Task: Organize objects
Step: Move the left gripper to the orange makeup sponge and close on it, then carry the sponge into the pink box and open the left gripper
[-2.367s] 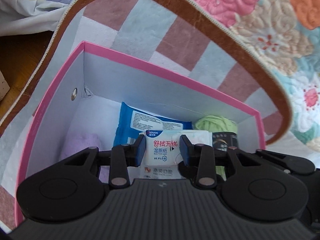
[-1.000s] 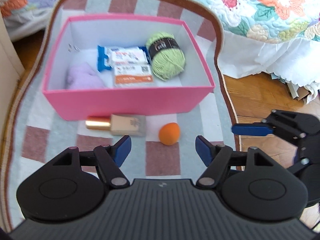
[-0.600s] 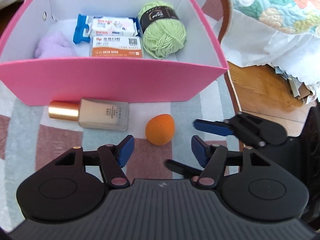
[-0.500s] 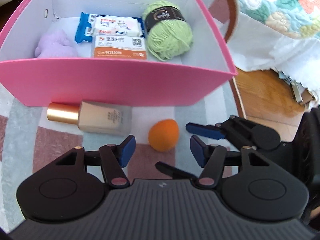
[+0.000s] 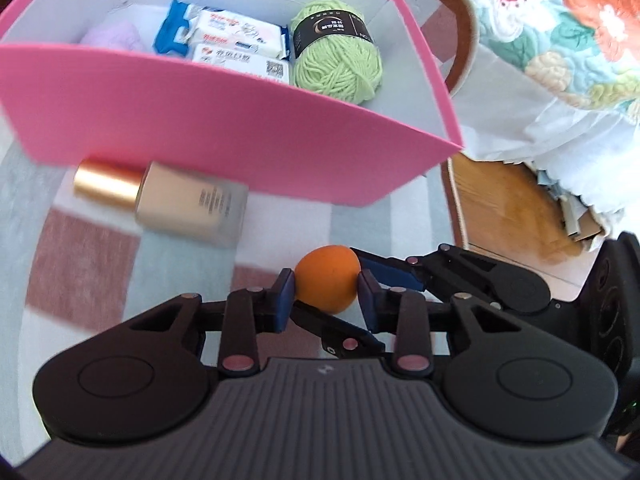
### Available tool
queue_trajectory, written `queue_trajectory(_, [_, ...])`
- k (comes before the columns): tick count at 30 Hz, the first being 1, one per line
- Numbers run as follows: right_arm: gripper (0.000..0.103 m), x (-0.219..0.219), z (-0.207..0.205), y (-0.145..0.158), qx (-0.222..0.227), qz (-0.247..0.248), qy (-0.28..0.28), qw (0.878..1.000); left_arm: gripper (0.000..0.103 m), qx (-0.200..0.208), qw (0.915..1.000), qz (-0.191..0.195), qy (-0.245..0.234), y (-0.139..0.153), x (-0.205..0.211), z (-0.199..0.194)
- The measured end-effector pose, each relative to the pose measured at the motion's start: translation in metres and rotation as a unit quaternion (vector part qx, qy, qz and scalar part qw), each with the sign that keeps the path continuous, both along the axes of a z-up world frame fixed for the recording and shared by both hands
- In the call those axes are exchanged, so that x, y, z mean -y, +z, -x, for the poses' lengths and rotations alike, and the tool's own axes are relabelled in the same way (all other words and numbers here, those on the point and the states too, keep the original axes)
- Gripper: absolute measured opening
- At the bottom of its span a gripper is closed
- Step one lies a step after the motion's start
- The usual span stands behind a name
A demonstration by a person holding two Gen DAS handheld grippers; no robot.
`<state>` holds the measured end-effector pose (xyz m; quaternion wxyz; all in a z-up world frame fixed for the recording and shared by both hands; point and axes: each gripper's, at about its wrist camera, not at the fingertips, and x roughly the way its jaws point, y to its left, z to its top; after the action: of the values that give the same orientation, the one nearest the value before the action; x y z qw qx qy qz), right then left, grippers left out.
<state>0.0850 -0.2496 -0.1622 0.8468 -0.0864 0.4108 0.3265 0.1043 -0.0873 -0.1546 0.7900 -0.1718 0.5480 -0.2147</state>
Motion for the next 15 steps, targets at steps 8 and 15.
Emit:
queue_trajectory(8, [0.055,-0.005,0.038,0.051,0.009,-0.005,0.020,1.000,0.032,0.006,1.0000,0.007,-0.001,0.057,-0.021,0.026])
queue_trajectory(15, [0.055,-0.023,0.048,0.112,0.060,0.012,0.047,0.997,0.032,0.050,0.9987,0.015,0.003,0.116,-0.042,0.039])
